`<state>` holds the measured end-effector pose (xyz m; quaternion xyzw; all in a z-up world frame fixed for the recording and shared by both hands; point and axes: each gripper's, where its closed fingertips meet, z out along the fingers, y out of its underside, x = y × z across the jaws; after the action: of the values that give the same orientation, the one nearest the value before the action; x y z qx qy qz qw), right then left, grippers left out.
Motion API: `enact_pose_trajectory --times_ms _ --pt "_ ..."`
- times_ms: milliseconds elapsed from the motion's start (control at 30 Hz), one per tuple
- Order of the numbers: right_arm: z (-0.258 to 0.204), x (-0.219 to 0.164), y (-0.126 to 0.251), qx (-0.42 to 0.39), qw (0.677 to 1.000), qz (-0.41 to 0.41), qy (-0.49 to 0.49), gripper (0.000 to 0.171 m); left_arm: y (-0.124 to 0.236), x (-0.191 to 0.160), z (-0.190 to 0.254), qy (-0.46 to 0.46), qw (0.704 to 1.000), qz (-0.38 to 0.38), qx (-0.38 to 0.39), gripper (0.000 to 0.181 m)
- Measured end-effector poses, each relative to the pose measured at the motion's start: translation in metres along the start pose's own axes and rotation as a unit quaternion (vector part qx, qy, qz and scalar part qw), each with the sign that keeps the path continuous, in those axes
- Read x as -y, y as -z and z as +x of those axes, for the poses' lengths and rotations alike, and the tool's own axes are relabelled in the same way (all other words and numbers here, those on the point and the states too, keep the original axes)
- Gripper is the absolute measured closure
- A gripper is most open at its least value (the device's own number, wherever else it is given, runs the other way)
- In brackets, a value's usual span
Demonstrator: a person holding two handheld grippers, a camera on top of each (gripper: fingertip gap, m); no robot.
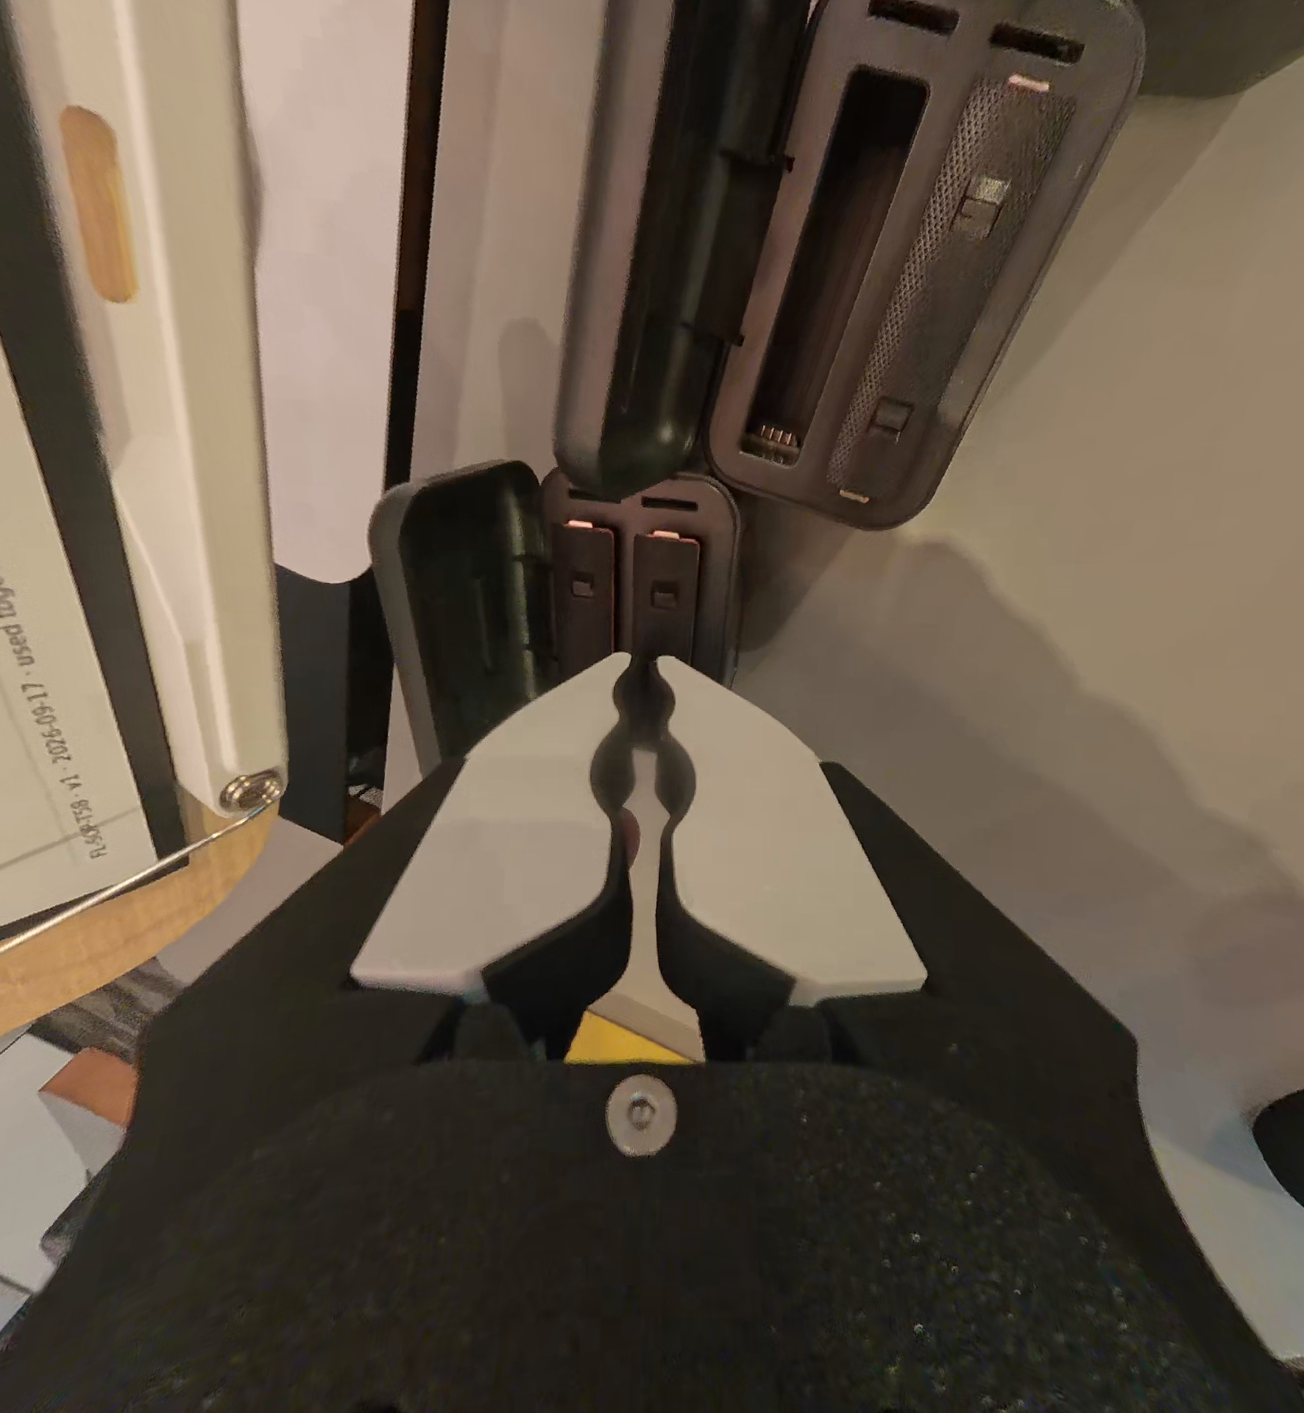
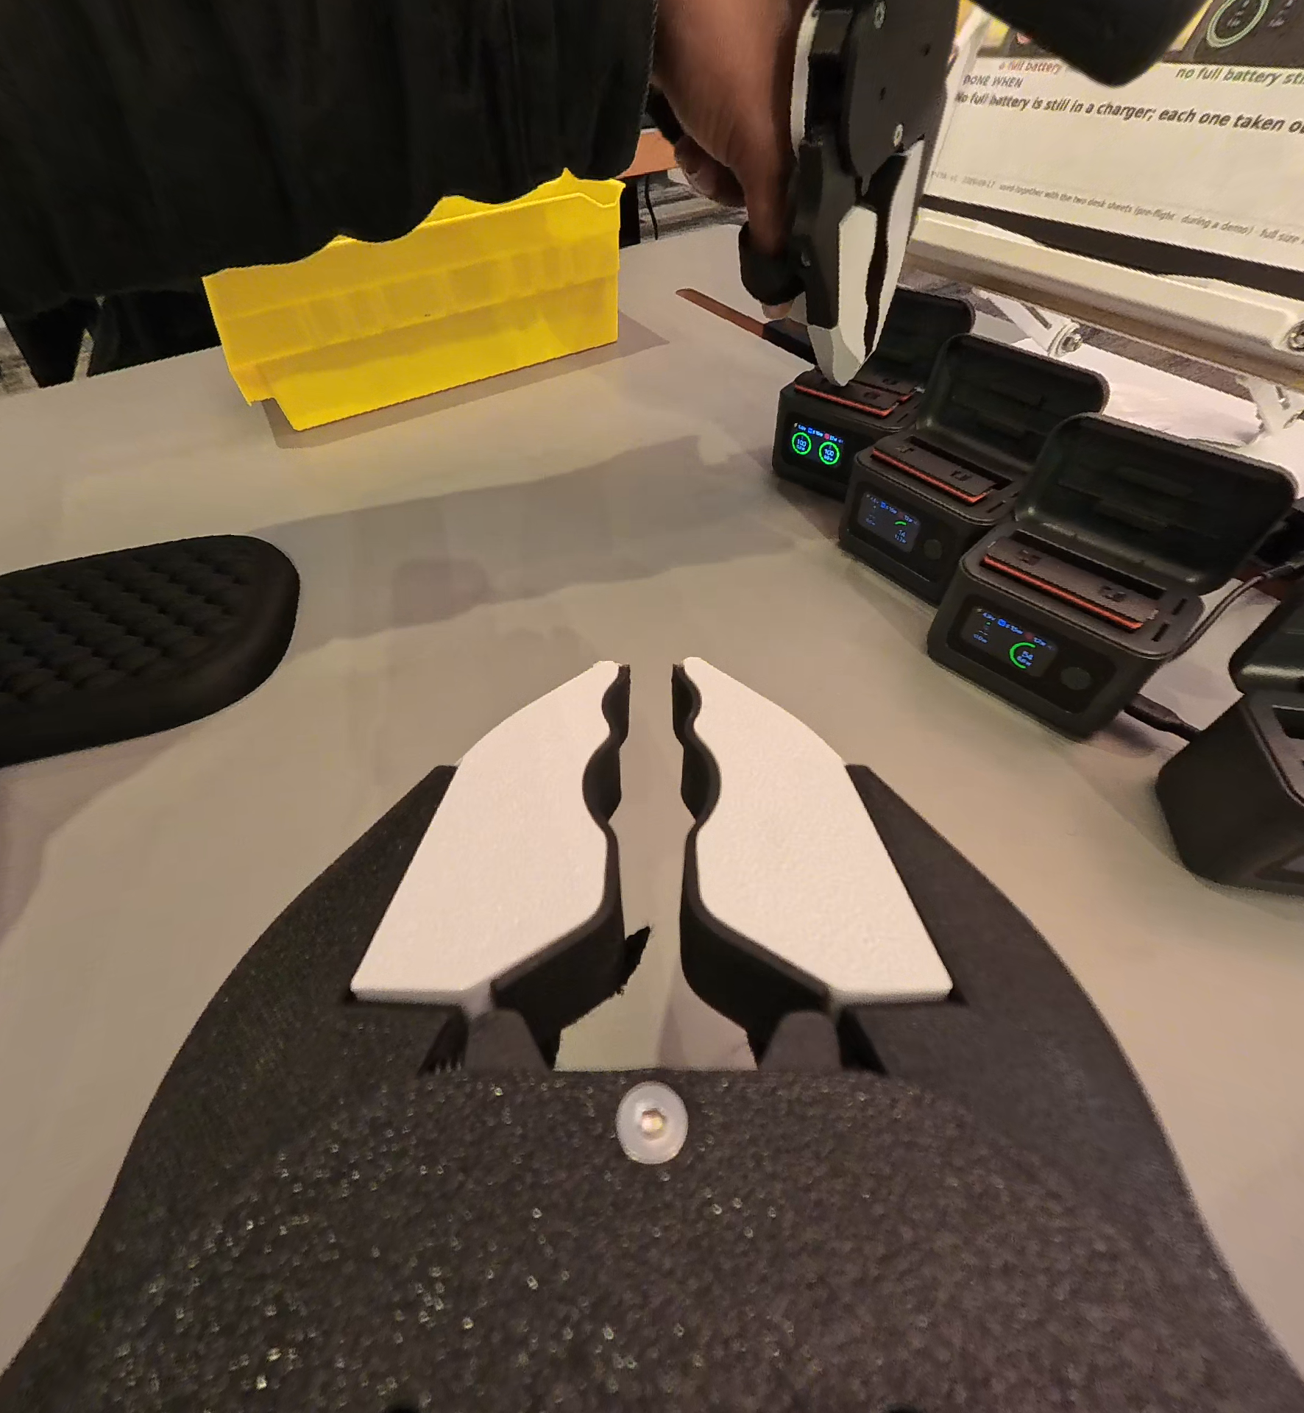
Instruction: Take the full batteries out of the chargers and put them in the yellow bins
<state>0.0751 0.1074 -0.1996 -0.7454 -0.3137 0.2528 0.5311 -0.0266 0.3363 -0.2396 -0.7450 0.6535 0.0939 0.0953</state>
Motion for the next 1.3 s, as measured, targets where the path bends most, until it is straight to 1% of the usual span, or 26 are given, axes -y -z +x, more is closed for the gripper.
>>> enact_pose_trajectory --times_ms 100,167,200,267,367,467,533,600,633,667,700,767,833,900,967,1067,1167,1300 --pt "0.001 0.000 0.000 -0.003 1.000 0.000 0.000 0.161 0.000 0.000 0.000 -0.009 1.000 -0.006 0.012 0.181" --pt "0.002 0.001 0.002 -0.005 1.000 0.001 0.001 0.161 0.002 0.000 0.001 -0.010 1.000 0.012 0.014 0.181" --pt "0.003 0.001 0.002 -0.006 1.000 0.003 0.001 0.161 0.006 0.002 0.000 -0.003 0.999 0.035 0.019 0.181" --pt "0.003 0.002 0.003 -0.006 1.000 0.006 -0.002 0.161 0.029 0.007 -0.003 0.012 0.994 0.099 0.035 0.181" --pt "0.003 0.000 0.001 -0.004 1.000 0.001 -0.003 0.161 0.081 0.002 -0.008 0.030 0.976 0.203 0.068 0.181" --pt "0.002 0.001 0.002 -0.004 1.000 0.001 0.002 0.161 0.131 -0.027 -0.004 0.040 0.955 0.278 0.100 0.180" --pt "0.003 0.001 0.002 -0.005 1.000 0.002 0.000 0.161 0.156 -0.057 -0.002 0.058 0.941 0.309 0.124 0.172" --pt "0.003 0.000 0.002 -0.005 1.000 0.001 -0.001 0.161 0.174 -0.093 0.001 0.072 0.930 0.329 0.146 0.164" --pt "0.004 0.000 0.002 -0.006 1.000 0.000 0.000 0.161 0.180 -0.113 0.003 0.078 0.926 0.334 0.156 0.157" --pt "0.004 -0.001 0.002 -0.007 1.000 -0.001 0.001 0.161 0.183 -0.135 0.006 0.081 0.927 0.330 0.161 0.148" --pt "0.004 -0.001 0.001 -0.007 1.000 -0.001 0.002 0.161 0.185 -0.157 0.009 0.076 0.929 0.323 0.167 0.144" --pt "0.004 -0.002 0.001 -0.007 1.000 -0.003 0.000 0.161 0.182 -0.203 0.019 0.059 0.940 0.293 0.167 0.144" --pt "0.005 -0.003 0.000 -0.007 1.000 -0.006 -0.001 0.161 0.171 -0.250 0.030 0.040 0.955 0.246 0.159 0.145" --pt "0.005 -0.005 -0.001 -0.006 1.000 -0.010 -0.001 0.161 0.152 -0.292 0.044 0.038 0.972 0.197 0.125 0.146" --pt "0.005 -0.007 -0.002 -0.007 1.000 -0.013 -0.001 0.161 0.127 -0.326 0.064 0.033 0.986 0.145 0.081 0.148" --pt "0.006 -0.011 -0.004 -0.007 1.000 -0.020 -0.003 0.161 0.097 -0.348 0.090 0.012 0.994 0.101 0.037 0.149" --pt "0.006 -0.015 -0.007 -0.007 1.000 -0.029 -0.002 0.161 0.075 -0.356 0.105 -0.018 0.998 0.057 0.016 0.149" --pt "0.006 -0.017 -0.008 -0.009 0.999 -0.032 0.001 0.161 0.060 -0.363 0.106 -0.037 0.999 0.024 0.021 0.151"
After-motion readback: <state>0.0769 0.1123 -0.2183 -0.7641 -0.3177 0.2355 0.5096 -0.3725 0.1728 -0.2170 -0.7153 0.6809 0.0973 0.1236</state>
